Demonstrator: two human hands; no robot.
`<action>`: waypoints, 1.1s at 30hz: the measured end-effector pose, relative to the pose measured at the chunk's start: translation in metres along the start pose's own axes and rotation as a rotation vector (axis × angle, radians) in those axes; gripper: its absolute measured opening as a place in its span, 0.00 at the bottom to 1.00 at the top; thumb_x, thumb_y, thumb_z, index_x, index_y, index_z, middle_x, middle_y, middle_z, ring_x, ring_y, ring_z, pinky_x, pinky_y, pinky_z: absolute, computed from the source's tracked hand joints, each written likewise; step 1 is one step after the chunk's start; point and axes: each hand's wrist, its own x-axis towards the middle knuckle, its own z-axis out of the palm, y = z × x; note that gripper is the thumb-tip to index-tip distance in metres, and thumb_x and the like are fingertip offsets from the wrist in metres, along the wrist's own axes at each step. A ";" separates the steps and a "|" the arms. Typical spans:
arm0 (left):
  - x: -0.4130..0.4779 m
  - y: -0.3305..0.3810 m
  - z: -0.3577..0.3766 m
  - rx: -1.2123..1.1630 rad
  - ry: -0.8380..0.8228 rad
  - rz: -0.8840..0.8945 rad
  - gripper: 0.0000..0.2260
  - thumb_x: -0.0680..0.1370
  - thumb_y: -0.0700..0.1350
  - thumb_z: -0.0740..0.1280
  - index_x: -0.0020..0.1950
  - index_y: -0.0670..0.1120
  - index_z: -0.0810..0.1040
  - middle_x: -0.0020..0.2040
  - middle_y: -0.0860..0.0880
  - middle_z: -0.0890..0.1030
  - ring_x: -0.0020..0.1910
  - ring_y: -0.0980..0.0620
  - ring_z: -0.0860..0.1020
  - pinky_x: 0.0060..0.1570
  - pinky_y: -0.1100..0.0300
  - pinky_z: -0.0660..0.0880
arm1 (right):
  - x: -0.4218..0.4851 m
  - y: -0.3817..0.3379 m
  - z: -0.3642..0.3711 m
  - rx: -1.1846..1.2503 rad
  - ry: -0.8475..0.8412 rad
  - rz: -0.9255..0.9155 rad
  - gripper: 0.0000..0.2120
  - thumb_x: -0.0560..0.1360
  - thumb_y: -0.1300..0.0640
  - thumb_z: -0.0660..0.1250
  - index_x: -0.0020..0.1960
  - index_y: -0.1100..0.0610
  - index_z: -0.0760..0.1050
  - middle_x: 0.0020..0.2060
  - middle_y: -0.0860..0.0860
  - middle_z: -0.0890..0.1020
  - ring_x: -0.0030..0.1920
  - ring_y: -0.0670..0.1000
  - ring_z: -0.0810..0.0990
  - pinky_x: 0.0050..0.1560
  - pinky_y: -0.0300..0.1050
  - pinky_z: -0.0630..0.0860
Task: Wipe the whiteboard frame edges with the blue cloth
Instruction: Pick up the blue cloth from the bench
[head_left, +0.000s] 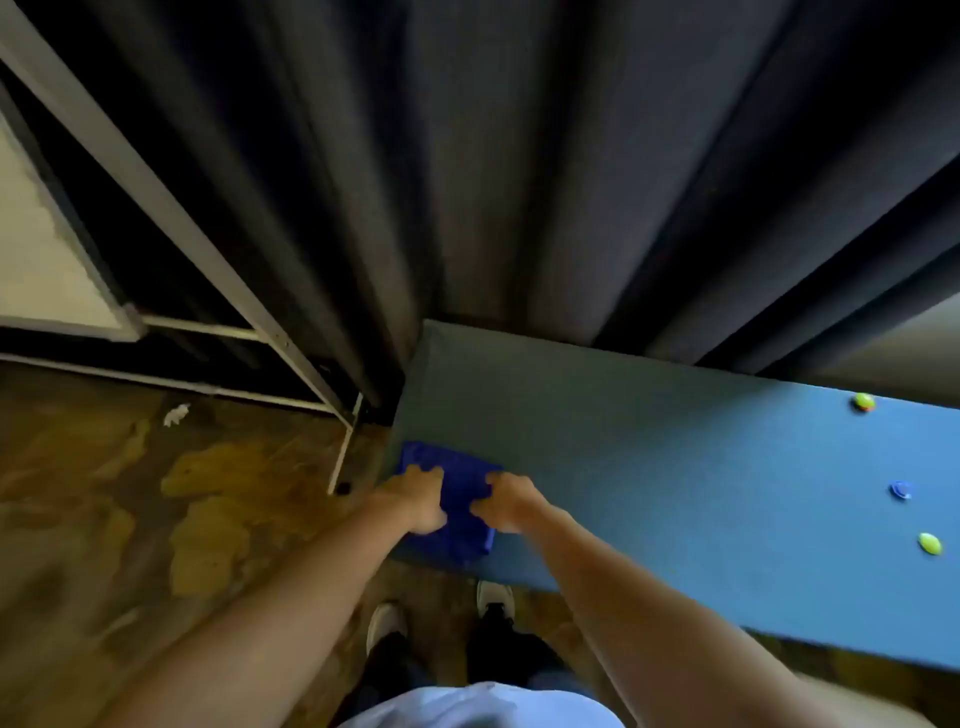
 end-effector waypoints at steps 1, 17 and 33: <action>0.004 -0.004 0.010 -0.031 0.007 -0.018 0.34 0.78 0.53 0.65 0.79 0.48 0.53 0.79 0.41 0.53 0.74 0.38 0.62 0.67 0.48 0.68 | 0.004 -0.001 0.009 -0.028 -0.018 0.009 0.20 0.75 0.49 0.62 0.63 0.59 0.71 0.61 0.57 0.76 0.53 0.55 0.77 0.48 0.48 0.75; 0.009 -0.031 0.037 -1.504 0.181 -0.344 0.23 0.73 0.40 0.74 0.66 0.43 0.71 0.66 0.40 0.76 0.58 0.42 0.77 0.53 0.49 0.78 | 0.014 -0.013 0.042 0.999 0.262 0.371 0.23 0.67 0.61 0.76 0.59 0.65 0.72 0.51 0.60 0.80 0.47 0.58 0.78 0.45 0.50 0.75; -0.191 -0.286 -0.133 -2.016 0.396 0.443 0.16 0.73 0.41 0.73 0.60 0.40 0.80 0.57 0.39 0.83 0.56 0.39 0.82 0.55 0.45 0.79 | -0.060 -0.337 0.014 1.475 -0.445 -0.670 0.23 0.72 0.64 0.71 0.66 0.53 0.75 0.63 0.58 0.79 0.63 0.62 0.77 0.54 0.59 0.78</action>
